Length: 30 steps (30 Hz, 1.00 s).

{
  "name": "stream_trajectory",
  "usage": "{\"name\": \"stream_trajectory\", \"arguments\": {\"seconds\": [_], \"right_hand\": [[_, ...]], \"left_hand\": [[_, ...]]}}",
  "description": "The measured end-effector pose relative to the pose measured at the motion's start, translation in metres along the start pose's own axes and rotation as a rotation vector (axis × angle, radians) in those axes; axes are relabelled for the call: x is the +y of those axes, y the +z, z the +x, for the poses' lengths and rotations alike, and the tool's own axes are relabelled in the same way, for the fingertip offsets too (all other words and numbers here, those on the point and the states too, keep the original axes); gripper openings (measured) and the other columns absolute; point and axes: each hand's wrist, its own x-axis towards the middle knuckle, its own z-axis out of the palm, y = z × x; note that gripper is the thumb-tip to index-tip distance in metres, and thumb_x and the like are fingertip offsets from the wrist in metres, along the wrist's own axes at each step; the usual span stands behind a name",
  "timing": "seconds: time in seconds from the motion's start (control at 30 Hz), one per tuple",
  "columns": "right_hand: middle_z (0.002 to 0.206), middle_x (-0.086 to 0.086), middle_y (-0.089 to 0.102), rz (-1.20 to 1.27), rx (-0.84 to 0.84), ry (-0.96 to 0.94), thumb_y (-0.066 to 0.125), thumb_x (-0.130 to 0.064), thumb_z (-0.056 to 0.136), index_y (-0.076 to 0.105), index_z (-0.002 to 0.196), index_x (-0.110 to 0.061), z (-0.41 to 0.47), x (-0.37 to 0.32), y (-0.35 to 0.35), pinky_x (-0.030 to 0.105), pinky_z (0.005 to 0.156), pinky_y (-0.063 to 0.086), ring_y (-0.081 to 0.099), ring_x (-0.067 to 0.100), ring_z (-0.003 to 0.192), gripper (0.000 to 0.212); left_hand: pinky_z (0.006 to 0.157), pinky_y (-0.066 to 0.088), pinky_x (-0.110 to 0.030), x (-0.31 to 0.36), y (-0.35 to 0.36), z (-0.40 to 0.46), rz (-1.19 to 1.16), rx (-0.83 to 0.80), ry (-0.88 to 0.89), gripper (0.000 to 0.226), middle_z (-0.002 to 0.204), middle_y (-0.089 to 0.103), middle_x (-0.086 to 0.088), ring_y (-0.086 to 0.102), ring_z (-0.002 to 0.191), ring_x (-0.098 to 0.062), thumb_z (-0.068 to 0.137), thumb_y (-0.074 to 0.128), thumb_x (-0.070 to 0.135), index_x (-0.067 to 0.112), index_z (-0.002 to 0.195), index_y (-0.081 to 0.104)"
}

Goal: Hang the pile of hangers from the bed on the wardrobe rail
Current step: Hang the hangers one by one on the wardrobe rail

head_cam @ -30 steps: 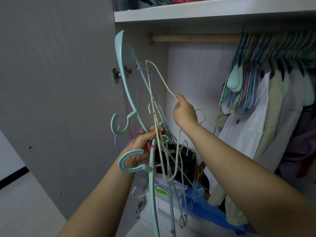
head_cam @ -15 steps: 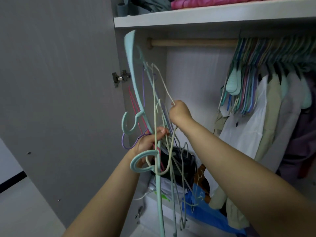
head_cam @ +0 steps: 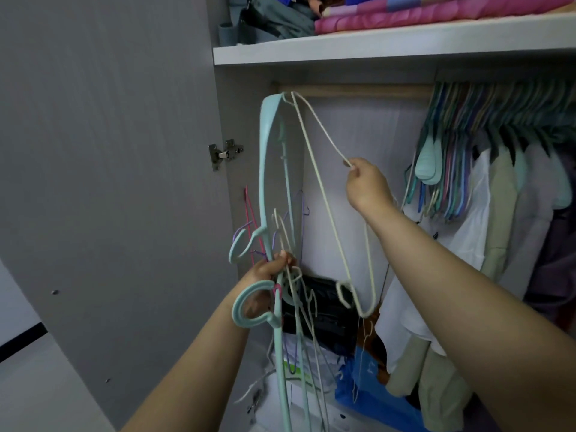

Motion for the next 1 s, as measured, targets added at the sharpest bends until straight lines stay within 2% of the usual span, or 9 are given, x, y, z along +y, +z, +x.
{"name": "stream_trajectory", "arguments": {"seconds": [0.13, 0.27, 0.43, 0.57, 0.7, 0.77, 0.87, 0.93, 1.0], "right_hand": [[0.093, 0.004, 0.058, -0.067, -0.179, 0.015, 0.036, -0.039, 0.1, 0.055, 0.103, -0.017, -0.007, 0.025, 0.002, 0.033, 0.073, 0.044, 0.055, 0.026, 0.084, 0.03], [0.082, -0.002, 0.045, 0.198, -0.457, 0.189, 0.03, -0.06, 0.095, 0.044, 0.097, -0.019, -0.026, 0.041, 0.011, 0.027, 0.061, 0.037, 0.048, 0.013, 0.072, 0.043], [0.077, 0.0, 0.05, 0.035, -0.587, -0.047, 0.049, -0.038, 0.097, 0.05, 0.081, -0.013, -0.036, 0.05, 0.017, 0.029, 0.065, 0.037, 0.048, 0.015, 0.072, 0.03], [0.118, -0.002, 0.051, -0.202, -0.627, -0.365, 0.066, -0.032, 0.087, 0.06, 0.081, -0.021, -0.033, 0.056, 0.013, 0.031, 0.097, 0.037, 0.045, 0.015, 0.112, 0.014], [0.138, -0.001, 0.042, -0.453, -0.403, -0.63, 0.065, -0.026, 0.087, 0.069, 0.089, -0.022, -0.046, 0.07, 0.015, 0.038, 0.11, 0.025, 0.03, 0.02, 0.132, 0.006], [0.13, 0.006, 0.048, -0.555, -0.315, -0.714, 0.072, -0.022, 0.081, 0.072, 0.085, -0.021, -0.051, 0.077, 0.024, 0.044, 0.104, 0.035, 0.04, 0.028, 0.125, 0.004], [0.095, 0.009, 0.056, -0.704, -0.162, -0.73, 0.079, -0.014, 0.07, 0.071, 0.082, -0.018, -0.051, 0.084, 0.032, 0.033, 0.064, 0.044, 0.056, 0.03, 0.09, 0.015], [0.093, 0.009, 0.059, -0.724, -0.229, -0.562, 0.064, -0.012, 0.084, 0.067, 0.099, -0.017, -0.05, 0.091, 0.033, 0.028, 0.056, 0.033, 0.057, 0.029, 0.086, 0.016], [0.103, 0.008, 0.064, -0.565, -0.395, -0.304, 0.051, -0.015, 0.092, 0.063, 0.105, -0.017, -0.044, 0.104, 0.036, 0.029, 0.063, 0.04, 0.059, 0.028, 0.09, 0.017]], "left_hand": [[0.054, 0.05, -0.025, 0.006, 0.007, -0.003, -0.032, 0.055, -0.019, 0.038, 0.073, 0.048, -0.009, 0.055, 0.057, -0.016, 0.096, 0.042, 0.04, 0.011, 0.071, 0.047], [0.046, 0.049, -0.021, 0.011, 0.008, -0.003, 0.034, 0.125, -0.038, 0.04, 0.065, 0.061, -0.009, 0.063, 0.052, -0.016, 0.095, 0.049, 0.04, 0.003, 0.085, 0.058], [0.047, 0.05, -0.021, 0.014, 0.005, 0.007, 0.029, 0.174, -0.058, 0.035, 0.064, 0.062, -0.006, 0.062, 0.052, -0.015, 0.095, 0.054, 0.037, 0.004, 0.083, 0.06], [0.042, 0.044, -0.019, 0.011, -0.004, 0.011, 0.027, 0.152, -0.046, 0.032, 0.053, 0.053, -0.001, 0.052, 0.042, -0.01, 0.095, 0.053, 0.032, 0.011, 0.071, 0.052], [0.048, 0.051, -0.025, 0.008, -0.012, 0.011, -0.002, 0.166, -0.099, 0.035, 0.063, 0.057, -0.008, 0.059, 0.05, -0.019, 0.093, 0.057, 0.037, 0.007, 0.077, 0.057], [0.051, 0.052, -0.026, 0.007, -0.011, 0.013, -0.033, 0.178, -0.088, 0.032, 0.067, 0.059, -0.009, 0.062, 0.054, -0.019, 0.09, 0.06, 0.036, 0.007, 0.078, 0.058], [0.05, 0.052, -0.025, 0.006, -0.004, 0.017, -0.062, 0.176, -0.084, 0.031, 0.067, 0.06, -0.008, 0.063, 0.054, -0.019, 0.091, 0.06, 0.035, 0.007, 0.077, 0.06], [0.05, 0.052, -0.025, 0.004, -0.002, 0.021, -0.067, 0.18, -0.075, 0.031, 0.065, 0.057, -0.007, 0.06, 0.053, -0.017, 0.093, 0.058, 0.033, 0.008, 0.074, 0.058], [0.049, 0.049, -0.025, 0.002, -0.004, 0.023, -0.083, 0.161, -0.065, 0.032, 0.064, 0.051, -0.006, 0.055, 0.052, -0.016, 0.09, 0.059, 0.033, 0.012, 0.067, 0.053]]}}
